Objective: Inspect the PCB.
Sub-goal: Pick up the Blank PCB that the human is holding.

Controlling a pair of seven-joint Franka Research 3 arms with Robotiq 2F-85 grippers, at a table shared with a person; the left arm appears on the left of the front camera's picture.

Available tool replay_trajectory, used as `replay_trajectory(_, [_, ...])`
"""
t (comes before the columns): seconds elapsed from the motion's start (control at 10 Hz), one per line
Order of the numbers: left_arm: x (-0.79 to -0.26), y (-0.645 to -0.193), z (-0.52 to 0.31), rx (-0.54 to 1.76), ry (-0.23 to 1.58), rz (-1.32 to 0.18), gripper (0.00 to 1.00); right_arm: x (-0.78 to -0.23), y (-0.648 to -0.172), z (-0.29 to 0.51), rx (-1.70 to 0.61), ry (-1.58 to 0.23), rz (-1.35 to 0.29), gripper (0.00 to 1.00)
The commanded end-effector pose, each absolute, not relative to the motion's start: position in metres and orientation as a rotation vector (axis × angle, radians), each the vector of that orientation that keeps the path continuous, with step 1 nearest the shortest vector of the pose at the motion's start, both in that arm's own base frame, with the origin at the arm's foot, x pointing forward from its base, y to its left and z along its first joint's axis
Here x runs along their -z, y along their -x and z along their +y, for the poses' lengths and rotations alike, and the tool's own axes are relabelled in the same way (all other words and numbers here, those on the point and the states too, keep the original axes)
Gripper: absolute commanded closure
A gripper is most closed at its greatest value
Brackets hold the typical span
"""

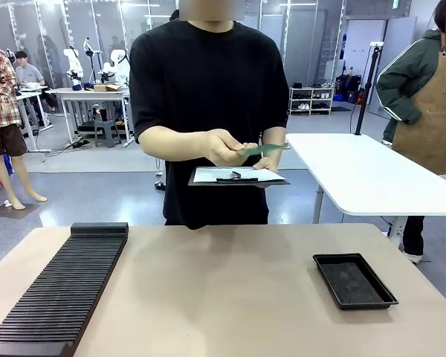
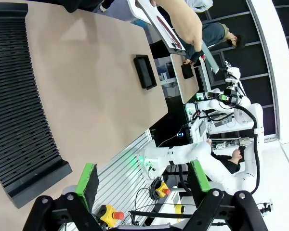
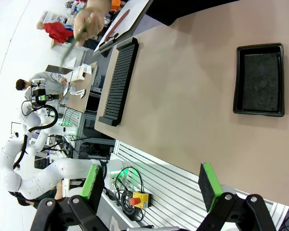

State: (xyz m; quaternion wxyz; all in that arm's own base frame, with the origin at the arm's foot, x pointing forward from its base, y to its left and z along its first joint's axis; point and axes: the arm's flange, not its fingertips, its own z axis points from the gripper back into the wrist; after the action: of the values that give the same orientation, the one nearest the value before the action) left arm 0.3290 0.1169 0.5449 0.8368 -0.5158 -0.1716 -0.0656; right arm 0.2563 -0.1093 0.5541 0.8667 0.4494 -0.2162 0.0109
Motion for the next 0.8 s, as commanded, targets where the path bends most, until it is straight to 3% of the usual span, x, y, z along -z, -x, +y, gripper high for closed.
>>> replay_trajectory(0.0, [-0.5495, -0.3295, 0.1177, 0.142, 1.081, -0.356, 0.05, -0.5547, -0.2566, -0.1094, -0.036, -0.948, -0.463, 0.00])
replay_trajectory(0.7, [-0.5495, -0.3295, 0.1177, 0.142, 1.081, -0.356, 0.05, -0.5547, -0.2566, -0.1094, -0.036, -0.948, -0.463, 0.00])
